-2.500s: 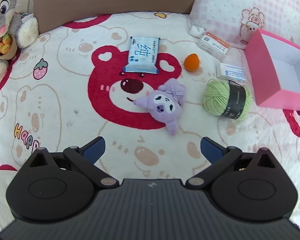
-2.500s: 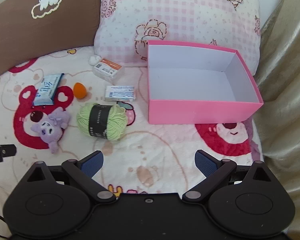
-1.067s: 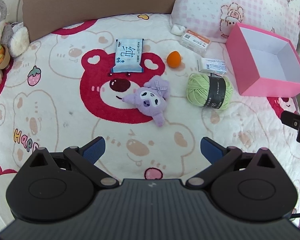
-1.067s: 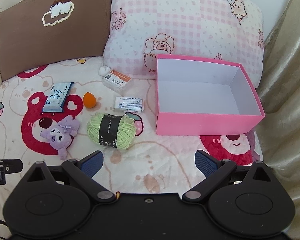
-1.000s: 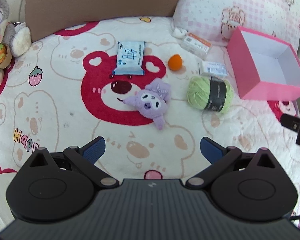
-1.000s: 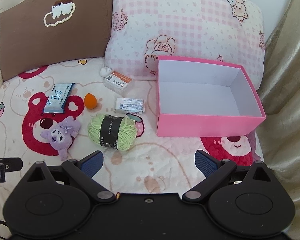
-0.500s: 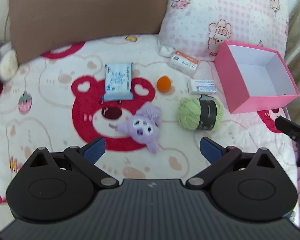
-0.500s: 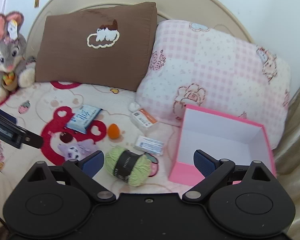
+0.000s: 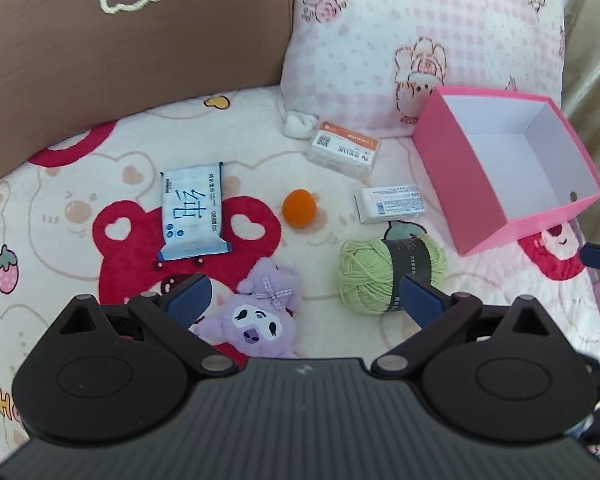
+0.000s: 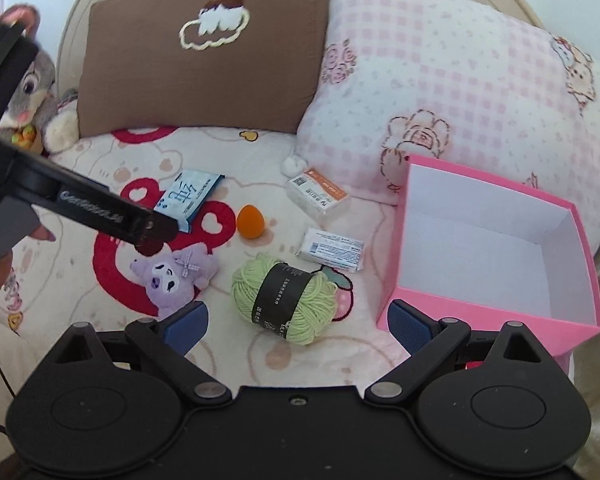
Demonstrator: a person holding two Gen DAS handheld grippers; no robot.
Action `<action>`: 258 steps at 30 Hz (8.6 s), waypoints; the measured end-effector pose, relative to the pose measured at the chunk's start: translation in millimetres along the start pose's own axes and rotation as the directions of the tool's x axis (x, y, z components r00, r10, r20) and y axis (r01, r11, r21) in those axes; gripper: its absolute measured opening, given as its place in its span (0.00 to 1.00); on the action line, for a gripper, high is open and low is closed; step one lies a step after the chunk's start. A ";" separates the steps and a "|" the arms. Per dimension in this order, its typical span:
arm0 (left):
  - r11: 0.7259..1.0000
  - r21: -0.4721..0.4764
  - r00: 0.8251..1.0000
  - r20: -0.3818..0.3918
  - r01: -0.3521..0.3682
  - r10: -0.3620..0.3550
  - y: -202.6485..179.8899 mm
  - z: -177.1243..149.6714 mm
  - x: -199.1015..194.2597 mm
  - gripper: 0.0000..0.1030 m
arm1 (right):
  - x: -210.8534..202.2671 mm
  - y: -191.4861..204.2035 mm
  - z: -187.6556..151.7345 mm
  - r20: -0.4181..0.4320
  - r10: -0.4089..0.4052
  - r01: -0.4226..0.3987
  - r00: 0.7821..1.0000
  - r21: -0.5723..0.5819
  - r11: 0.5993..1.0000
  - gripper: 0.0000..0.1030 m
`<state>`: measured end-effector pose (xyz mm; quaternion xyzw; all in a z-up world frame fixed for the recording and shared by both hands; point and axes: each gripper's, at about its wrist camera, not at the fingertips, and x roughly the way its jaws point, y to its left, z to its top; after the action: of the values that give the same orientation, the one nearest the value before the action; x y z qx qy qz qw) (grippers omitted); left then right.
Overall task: Organize objects
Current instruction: 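Lower the left tool onto the green yarn ball and close its fingers, then lift the green yarn ball with the left tool and carry it into the pink box, then open the left tool to release the yarn ball inside the pink box, then withdraw the left tool from the box and move toward the purple plush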
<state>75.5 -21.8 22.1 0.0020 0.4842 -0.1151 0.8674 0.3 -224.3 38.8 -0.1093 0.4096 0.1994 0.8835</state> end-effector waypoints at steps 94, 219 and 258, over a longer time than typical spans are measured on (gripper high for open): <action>0.971 0.044 0.972 0.000 0.235 -0.235 -145.7 0.5 -42.5 0.68 | -21.7 -64.4 -28.6 0.209 0.181 -0.178 0.961 -0.033 0.983 0.71; 0.940 -0.100 0.934 -0.122 0.326 -0.336 -318.8 145.2 253.0 0.45 | 134.5 -297.1 5.9 -0.091 -0.128 0.131 0.988 0.030 0.991 0.17; 0.955 0.118 0.957 -0.135 0.272 -0.256 -208.4 57.9 17.8 0.77 | -24.5 -197.9 -19.4 0.028 -0.101 0.094 0.994 0.187 0.978 0.69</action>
<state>91.0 -234.8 60.4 0.0029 0.5216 -0.2625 0.8118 60.2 -415.1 51.1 -0.0426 0.4040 0.1187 0.9060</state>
